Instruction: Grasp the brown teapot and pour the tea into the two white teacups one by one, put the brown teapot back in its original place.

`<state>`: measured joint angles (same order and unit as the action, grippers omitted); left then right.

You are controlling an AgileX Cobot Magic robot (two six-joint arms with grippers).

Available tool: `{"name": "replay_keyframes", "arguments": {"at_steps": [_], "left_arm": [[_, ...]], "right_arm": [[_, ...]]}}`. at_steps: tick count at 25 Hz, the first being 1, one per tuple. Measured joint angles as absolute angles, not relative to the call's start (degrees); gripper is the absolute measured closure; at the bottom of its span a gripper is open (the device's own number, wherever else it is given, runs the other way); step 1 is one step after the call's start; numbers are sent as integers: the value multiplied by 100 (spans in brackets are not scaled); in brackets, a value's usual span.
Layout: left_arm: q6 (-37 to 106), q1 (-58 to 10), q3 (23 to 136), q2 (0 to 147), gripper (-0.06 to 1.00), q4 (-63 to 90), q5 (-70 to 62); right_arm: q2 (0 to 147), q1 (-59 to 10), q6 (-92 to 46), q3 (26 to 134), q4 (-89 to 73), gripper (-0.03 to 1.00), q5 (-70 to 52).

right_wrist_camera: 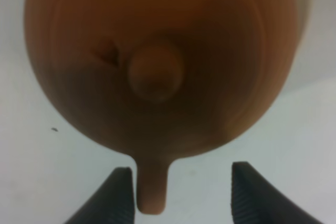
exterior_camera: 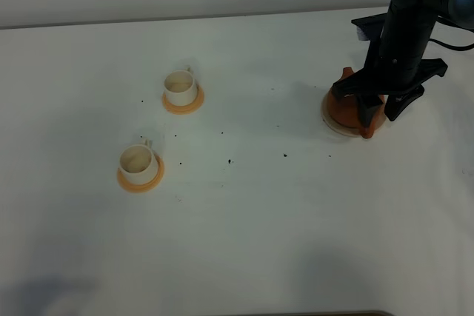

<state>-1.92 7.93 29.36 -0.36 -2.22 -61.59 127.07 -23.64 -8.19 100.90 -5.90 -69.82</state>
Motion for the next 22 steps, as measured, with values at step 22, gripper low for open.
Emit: {"name": "replay_keyframes", "arguments": {"at_steps": [22], "left_arm": [[-192,793,2936,-36,56,-222,-6159]], "right_arm": [[12813,-2364,-878,10132,-646,56,-6980]]}}
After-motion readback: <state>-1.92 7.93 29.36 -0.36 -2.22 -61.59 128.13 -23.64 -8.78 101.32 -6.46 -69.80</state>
